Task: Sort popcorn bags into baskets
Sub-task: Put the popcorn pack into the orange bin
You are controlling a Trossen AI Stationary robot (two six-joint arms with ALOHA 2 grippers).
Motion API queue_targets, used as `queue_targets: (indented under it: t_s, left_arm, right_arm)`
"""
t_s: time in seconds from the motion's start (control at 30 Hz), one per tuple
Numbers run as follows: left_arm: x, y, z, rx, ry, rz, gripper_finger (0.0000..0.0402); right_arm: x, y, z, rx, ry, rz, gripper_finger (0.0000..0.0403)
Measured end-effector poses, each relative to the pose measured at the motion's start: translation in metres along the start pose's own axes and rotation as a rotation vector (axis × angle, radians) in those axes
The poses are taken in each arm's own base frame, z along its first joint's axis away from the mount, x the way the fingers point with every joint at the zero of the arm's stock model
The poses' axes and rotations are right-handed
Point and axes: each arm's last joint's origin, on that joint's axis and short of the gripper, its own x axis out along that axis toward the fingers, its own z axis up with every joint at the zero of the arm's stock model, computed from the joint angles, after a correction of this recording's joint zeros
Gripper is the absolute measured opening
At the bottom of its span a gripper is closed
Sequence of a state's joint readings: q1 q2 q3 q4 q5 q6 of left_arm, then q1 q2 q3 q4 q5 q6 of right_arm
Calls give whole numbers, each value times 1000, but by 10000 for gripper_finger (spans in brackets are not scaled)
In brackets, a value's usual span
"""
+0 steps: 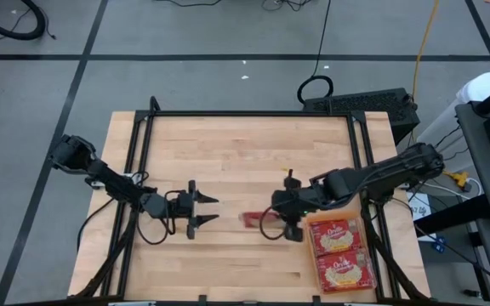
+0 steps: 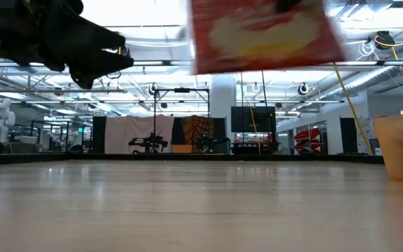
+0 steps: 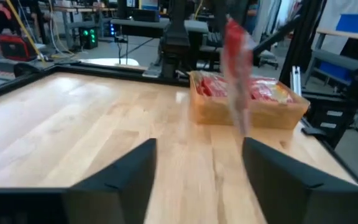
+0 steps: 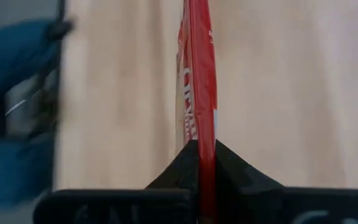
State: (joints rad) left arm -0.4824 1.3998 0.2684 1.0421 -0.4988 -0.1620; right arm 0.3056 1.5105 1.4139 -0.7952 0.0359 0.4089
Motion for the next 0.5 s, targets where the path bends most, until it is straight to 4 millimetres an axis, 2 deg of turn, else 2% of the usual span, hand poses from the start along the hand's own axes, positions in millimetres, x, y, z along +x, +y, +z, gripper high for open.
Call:
queue_targets:
  t_s: [0.1, 0.23, 0.37, 0.5]
  left_arm:
    - [0, 0, 0, -28, 1, -1, 272]
    - [0, -1, 0, -50, 2, -5, 295]
    - [-2, -3, -1, -57, 8, -17, 295]
    - [-3, -6, -4, -55, 33, -28, 278]
  right_arm:
    - [-15, 5, -1, 26, 123, 119, 12]
    - [-34, 6, -13, 101, 277, 178, 14]
    - [-56, 4, -27, 133, 367, 185, 14]
    - [-83, 1, -48, 159, 454, 150, 15]
